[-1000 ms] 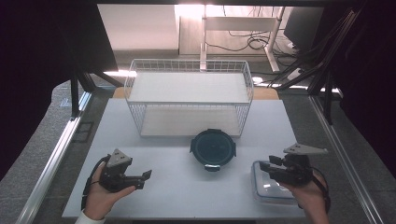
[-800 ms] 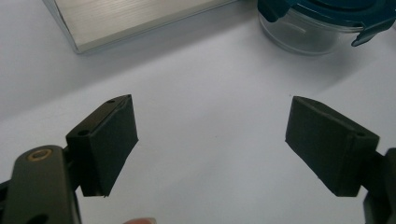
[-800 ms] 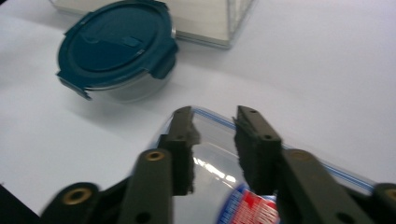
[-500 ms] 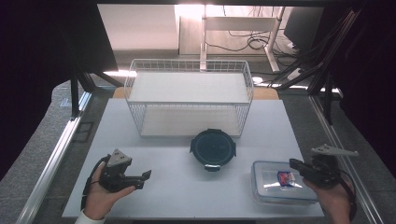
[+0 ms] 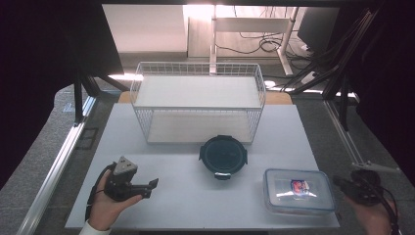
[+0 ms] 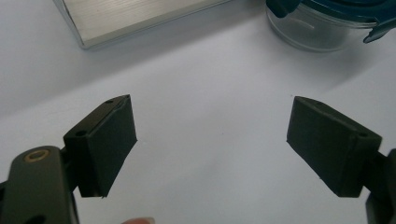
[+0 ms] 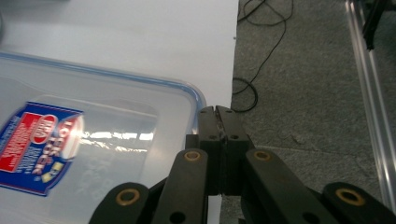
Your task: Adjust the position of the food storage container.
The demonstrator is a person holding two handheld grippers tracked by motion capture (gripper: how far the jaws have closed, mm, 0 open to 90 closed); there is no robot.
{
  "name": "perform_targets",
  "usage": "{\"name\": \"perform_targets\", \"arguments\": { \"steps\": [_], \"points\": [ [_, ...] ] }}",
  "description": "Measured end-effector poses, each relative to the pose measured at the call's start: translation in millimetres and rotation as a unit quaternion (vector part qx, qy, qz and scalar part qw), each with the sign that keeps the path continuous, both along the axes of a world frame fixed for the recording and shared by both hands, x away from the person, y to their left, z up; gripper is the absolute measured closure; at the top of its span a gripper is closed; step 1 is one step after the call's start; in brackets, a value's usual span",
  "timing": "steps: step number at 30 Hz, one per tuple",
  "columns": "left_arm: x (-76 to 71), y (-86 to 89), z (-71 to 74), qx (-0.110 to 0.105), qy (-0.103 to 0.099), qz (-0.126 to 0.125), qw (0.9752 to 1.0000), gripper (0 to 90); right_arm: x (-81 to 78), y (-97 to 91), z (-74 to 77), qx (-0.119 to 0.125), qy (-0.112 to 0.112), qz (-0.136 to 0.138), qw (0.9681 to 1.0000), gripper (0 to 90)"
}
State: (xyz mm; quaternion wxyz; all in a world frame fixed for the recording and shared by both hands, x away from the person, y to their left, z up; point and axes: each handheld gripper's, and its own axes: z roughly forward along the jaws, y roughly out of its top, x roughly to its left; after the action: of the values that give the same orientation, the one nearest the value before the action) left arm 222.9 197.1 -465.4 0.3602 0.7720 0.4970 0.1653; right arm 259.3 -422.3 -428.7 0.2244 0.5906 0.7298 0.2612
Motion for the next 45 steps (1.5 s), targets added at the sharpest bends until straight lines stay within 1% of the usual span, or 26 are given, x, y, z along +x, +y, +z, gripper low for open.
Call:
{"name": "perform_targets", "arguments": {
  "steps": [1, 2, 6, 7, 8, 10, 13, 14, 16, 18, 20, 22, 24, 27, 32, 33, 34, 35, 36, 37, 39, 40, 45],
  "points": [
    [0.0, 0.0, 0.0, 0.000, 0.000, 0.000, 1.0000, 15.5, 0.0, 0.0, 0.0, 0.000, 0.000, 0.000, 1.0000, 89.0],
    [0.2, -0.1, -0.7, 0.001, 0.001, 0.000, 1.0000, 15.5, 3.6, -2.1, -4.9, -0.002, 0.007, 0.000, 1.0000, 89.0],
    [0.7, -0.3, -2.0, 0.002, 0.004, 0.002, 1.0000, 15.5, 11.2, -7.8, -13.7, -0.005, 0.019, -0.002, 0.9998, 89.0],
    [0.7, -0.3, -2.2, 0.001, 0.004, 0.001, 1.0000, 15.5, 11.2, -7.8, -13.7, -0.005, 0.019, -0.002, 0.9998, 89.0],
    [0.7, -0.7, -2.1, -0.001, 0.005, -0.001, 1.0000, 15.5, 13.6, -10.1, -17.6, -0.007, 0.025, 0.000, 0.9997, 89.1],
    [0.2, -2.0, -1.6, 0.008, 0.002, -0.002, 1.0000, 15.5, 15.4, -11.8, -20.6, -0.003, 0.030, 0.003, 0.9995, 89.1],
    [-0.2, -2.9, -1.3, 0.006, 0.001, -0.003, 1.0000, 15.5, 17.2, -12.8, -22.5, 0.000, 0.032, 0.010, 0.9994, 89.1],
    [-0.1, -3.4, -1.7, 0.009, 0.001, -0.003, 1.0000, 15.5, 17.8, -12.5, -23.0, -0.001, 0.033, 0.013, 0.9994, 89.1],
    [0.3, -2.8, -2.5, 0.011, 0.003, -0.003, 0.9999, 15.5, 19.1, -10.4, -23.9, -0.004, 0.035, 0.023, 0.9991, 89.2],
    [0.6, -2.2, -3.2, 0.010, 0.004, -0.001, 0.9999, 15.5, 19.8, -8.4, -23.8, -0.014, 0.035, 0.023, 0.9990, 89.2],
    [0.7, -1.6, -3.1, 0.008, 0.005, -0.002, 1.0000, 15.5, 19.6, -7.7, -22.9, -0.017, 0.034, 0.026, 0.9989, 89.2],
    [0.0, -2.4, -2.2, 0.004, 0.006, -0.004, 1.0000, 15.6, 19.1, -7.5, -22.4, -0.018, 0.033, 0.030, 0.9988, 89.2],
    [-0.6, -3.7, -1.4, 0.010, 0.004, -0.008, 0.9999, 15.6, 18.7, -7.3, -22.3, -0.018, 0.032, 0.034, 0.9987, 89.2],
    [-1.1, -5.6, -1.6, 0.010, 0.004, -0.009, 0.9999, 15.6, 19.0, -5.4, -22.4, -0.020, 0.032, 0.041, 0.9984, 89.2],
    [-0.6, -5.2, -2.4, 0.009, 0.007, -0.008, 0.9999, 15.6, 19.9, 3.8, -22.8, -0.016, 0.037, 0.058, 0.9975, 89.3],
    [-0.6, -5.2, -2.4, 0.009, 0.007, -0.008, 0.9999, 15.6, 19.9, 3.8, -22.8, -0.016, 0.037, 0.058, 0.9975, 89.3],
    [-0.6, -5.0, -2.3, 0.008, 0.007, -0.008, 0.9999, 15.6, 19.5, 10.1, -23.3, -0.011, 0.039, 0.069, 0.9968, 89.2],
    [-0.6, -4.8, -2.3, 0.008, 0.007, -0.007, 0.9999, 15.6, 19.5, 10.1, -23.3, -0.011, 0.039, 0.069, 0.9968, 89.2],
    [-0.3, -4.1, -2.3, 0.010, 0.007, -0.009, 0.9999, 15.6, 18.9, 16.1, -23.6, -0.007, 0.043, 0.075, 0.9963, 89.3],
    [-0.3, -4.1, -2.3, 0.010, 0.007, -0.009, 0.9999, 15.6, 18.9, 16.1, -23.6, -0.007, 0.043, 0.075, 0.9963, 89.3],
    [0.0, -2.9, -2.7, 0.009, 0.007, -0.006, 0.9999, 15.6, 18.3, 28.1, -23.5, -0.010, 0.048, 0.085, 0.9951, 89.3],
    [0.0, -2.9, -2.7, 0.009, 0.007, -0.006, 0.9999, 15.6, 18.3, 28.1, -23.5, -0.010, 0.048, 0.085, 0.9951, 89.3],
    [0.1, -1.3, -2.8, 0.008, 0.007, -0.003, 0.9999, 15.6, 16.0, 45.6, -23.6, -0.012, 0.055, 0.106, 0.9928, 89.3]
  ]
}}
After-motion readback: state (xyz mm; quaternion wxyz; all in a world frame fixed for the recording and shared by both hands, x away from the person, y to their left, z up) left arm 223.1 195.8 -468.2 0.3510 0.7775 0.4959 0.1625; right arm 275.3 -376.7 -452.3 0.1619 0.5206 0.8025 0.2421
